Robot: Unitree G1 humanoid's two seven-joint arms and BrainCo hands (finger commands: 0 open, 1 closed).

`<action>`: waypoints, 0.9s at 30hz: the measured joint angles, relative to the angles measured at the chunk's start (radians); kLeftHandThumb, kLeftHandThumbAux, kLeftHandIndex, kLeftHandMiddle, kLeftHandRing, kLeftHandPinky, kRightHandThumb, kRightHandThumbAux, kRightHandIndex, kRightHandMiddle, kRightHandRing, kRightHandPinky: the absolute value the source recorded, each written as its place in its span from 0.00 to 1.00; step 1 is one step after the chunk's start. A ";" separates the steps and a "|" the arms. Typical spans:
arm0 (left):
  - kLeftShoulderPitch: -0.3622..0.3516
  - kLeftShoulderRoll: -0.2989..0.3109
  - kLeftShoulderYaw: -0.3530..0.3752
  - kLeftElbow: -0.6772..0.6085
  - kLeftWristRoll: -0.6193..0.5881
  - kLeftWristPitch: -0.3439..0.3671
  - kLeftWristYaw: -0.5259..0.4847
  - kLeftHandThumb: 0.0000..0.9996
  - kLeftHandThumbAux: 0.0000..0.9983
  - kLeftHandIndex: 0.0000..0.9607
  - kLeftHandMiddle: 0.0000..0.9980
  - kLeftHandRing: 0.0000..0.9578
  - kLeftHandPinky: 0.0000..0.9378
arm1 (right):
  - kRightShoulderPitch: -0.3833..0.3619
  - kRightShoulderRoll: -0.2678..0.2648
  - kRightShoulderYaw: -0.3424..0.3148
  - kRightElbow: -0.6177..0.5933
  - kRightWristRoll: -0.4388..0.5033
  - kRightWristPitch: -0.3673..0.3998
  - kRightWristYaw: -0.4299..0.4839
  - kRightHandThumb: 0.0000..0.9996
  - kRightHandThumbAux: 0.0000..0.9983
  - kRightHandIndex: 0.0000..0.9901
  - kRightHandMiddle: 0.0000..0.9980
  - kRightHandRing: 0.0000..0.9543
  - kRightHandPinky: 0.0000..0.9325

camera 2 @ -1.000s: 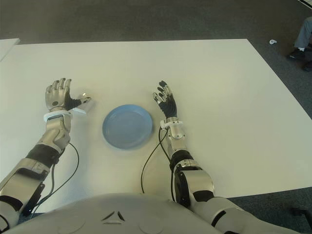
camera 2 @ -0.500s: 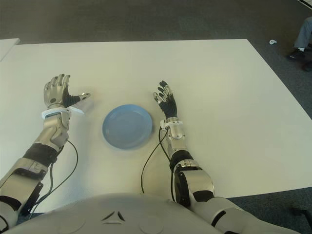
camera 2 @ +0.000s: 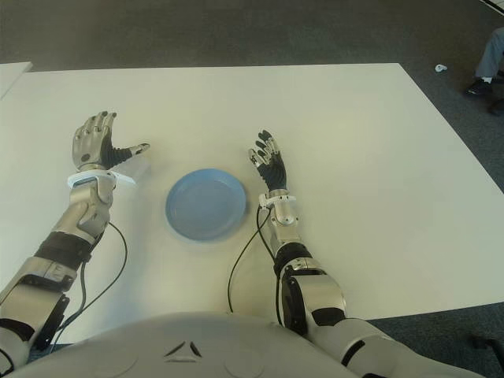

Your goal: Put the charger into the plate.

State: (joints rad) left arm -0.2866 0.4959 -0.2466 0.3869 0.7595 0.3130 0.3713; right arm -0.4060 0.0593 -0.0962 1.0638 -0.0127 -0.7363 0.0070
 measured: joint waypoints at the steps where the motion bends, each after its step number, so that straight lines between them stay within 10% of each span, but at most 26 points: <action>1: 0.001 -0.001 0.003 -0.003 -0.004 -0.003 0.000 0.00 0.38 0.00 0.00 0.00 0.00 | 0.000 0.000 0.000 0.000 0.000 0.000 0.000 0.20 0.65 0.03 0.13 0.13 0.14; 27: 0.030 -0.043 0.036 -0.053 -0.060 -0.025 -0.047 0.01 0.39 0.00 0.00 0.00 0.00 | -0.002 0.002 0.001 0.003 0.000 0.000 -0.006 0.21 0.64 0.02 0.12 0.12 0.12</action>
State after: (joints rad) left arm -0.2562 0.4530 -0.2107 0.3335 0.6995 0.2878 0.3248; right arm -0.4076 0.0616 -0.0956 1.0666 -0.0128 -0.7361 0.0006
